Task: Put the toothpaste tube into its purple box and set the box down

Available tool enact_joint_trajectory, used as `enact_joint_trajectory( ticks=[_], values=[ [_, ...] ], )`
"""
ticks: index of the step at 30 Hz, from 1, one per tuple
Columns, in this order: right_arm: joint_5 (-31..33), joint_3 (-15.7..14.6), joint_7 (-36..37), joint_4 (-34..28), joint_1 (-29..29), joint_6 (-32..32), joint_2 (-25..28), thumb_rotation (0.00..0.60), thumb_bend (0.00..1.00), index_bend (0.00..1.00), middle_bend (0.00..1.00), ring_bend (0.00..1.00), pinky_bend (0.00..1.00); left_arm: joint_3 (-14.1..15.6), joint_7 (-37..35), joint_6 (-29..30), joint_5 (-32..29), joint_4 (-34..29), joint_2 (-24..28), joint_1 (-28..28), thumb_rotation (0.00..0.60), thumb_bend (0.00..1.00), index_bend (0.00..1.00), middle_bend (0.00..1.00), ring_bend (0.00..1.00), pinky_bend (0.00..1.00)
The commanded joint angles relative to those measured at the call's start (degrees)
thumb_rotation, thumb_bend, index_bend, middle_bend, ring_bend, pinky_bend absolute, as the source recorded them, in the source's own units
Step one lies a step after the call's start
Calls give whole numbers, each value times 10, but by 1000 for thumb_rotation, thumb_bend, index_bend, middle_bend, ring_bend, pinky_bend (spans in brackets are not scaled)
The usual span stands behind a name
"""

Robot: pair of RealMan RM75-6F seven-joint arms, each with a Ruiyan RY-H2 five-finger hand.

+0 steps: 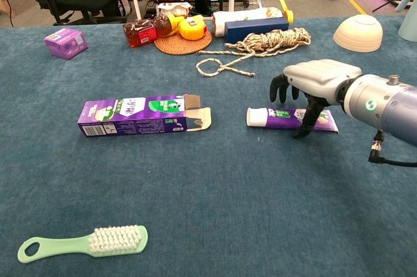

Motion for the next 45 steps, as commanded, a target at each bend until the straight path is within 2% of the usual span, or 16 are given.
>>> enact_joint_trajectory(
  ticks=[1,6,13,16,22,34,38,40,41,45],
  values=[
    [-1,-3,3,4,2,-2,0,600,146,320,342,353,439,0,0,0,0,0,0,0,600,65,0,0,0,156],
    [0,-6,4,14,7,0,-5,600,204,372,386,388,476,1,2,0,0,-1,0,0,600,65,0,0,0,156],
    [-11,-10,8,27,8,13,-13,600,466,481,502,498,574,0,4,-1,-2,0,-2,-1,600,65,0,0,0,156],
    [-14,-12,12,32,8,12,-13,600,537,501,521,517,600,0,4,-2,-4,0,-2,-1,600,65,0,0,0,156],
    [-33,-17,28,18,4,15,0,600,567,517,537,534,618,-1,10,-7,-8,0,-4,-3,600,65,0,0,0,156],
    [-127,-33,66,-31,-12,57,51,600,582,526,547,543,629,-10,19,-24,-2,4,-16,-23,600,69,0,0,0,156],
    [-155,-37,61,-53,-17,75,73,600,582,527,548,544,630,-23,37,-68,-6,0,-17,-58,600,68,0,0,0,156],
    [-173,-41,55,-72,-22,90,90,600,582,528,549,545,631,-34,60,-126,3,-11,-19,-103,600,69,0,0,0,156],
    [-183,-46,48,-87,-27,100,101,600,582,530,550,547,632,-45,78,-172,-12,-20,-23,-135,600,69,0,0,0,156],
    [-193,-50,35,-110,-33,108,120,600,581,536,554,552,642,-71,130,-239,-63,-27,-46,-191,600,68,0,0,0,157]
  ],
)
